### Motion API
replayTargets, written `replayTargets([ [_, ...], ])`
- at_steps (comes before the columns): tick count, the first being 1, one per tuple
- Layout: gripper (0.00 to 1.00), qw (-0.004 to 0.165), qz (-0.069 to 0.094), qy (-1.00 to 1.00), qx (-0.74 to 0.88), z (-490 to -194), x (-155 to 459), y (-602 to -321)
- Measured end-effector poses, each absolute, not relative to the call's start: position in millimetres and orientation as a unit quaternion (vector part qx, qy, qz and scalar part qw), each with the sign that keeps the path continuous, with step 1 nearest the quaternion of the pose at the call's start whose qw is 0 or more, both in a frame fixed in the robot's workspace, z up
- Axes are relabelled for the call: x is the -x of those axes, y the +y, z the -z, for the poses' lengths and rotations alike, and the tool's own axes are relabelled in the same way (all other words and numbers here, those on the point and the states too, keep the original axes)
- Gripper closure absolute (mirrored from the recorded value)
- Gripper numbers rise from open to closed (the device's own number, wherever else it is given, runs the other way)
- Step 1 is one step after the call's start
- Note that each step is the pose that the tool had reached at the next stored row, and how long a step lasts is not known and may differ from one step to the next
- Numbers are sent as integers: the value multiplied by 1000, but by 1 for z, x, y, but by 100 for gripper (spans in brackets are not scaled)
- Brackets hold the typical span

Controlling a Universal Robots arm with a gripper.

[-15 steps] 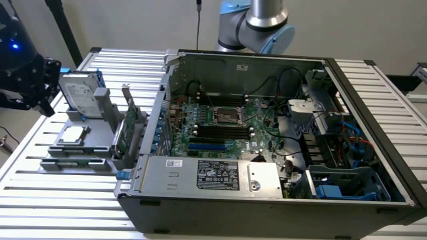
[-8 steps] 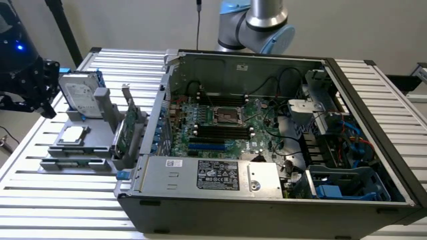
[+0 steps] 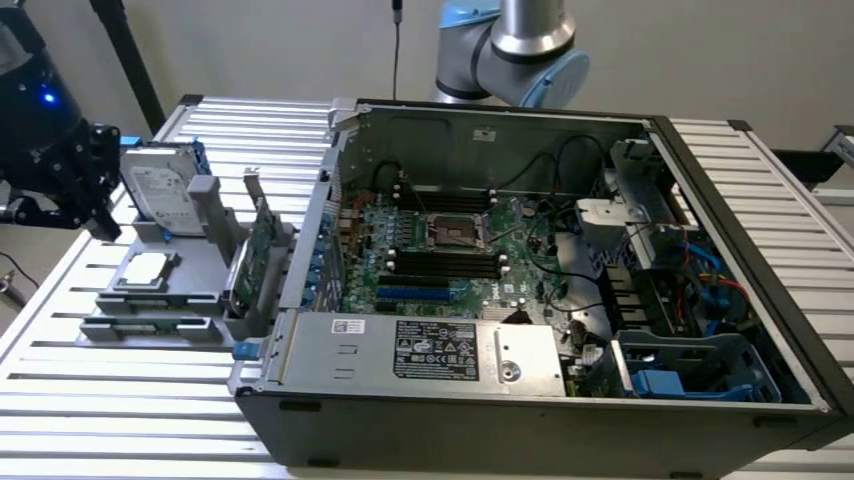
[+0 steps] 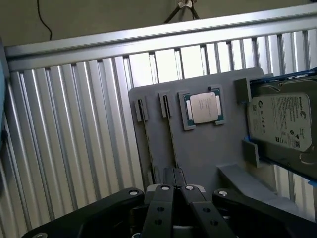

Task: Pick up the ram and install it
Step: 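Pick up the ram and move it above insertion slot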

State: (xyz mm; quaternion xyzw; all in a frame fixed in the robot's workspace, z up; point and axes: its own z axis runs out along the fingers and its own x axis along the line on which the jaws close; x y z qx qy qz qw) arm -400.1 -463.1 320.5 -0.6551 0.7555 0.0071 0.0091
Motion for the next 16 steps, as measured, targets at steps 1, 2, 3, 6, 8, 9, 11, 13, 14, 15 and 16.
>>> replayTargets([
  [1,89,9,-7,752,660,-319,400,-463],
  [2,89,9,-7,747,665,-318,400,-463],
  [3,89,9,-6,742,670,-317,400,-463],
  [6,89,8,-6,731,683,-314,400,-463],
  [8,89,8,-6,727,687,-310,400,-463],
  [9,89,8,-6,726,688,-308,400,-463],
  [11,88,8,-6,724,690,-304,400,-463],
  [13,83,8,-6,723,691,-301,400,-463],
  [14,76,8,-6,723,691,-299,400,-463],
  [15,70,8,-6,722,691,-297,400,-463],
  [16,70,8,-6,722,692,-295,400,-464],
])
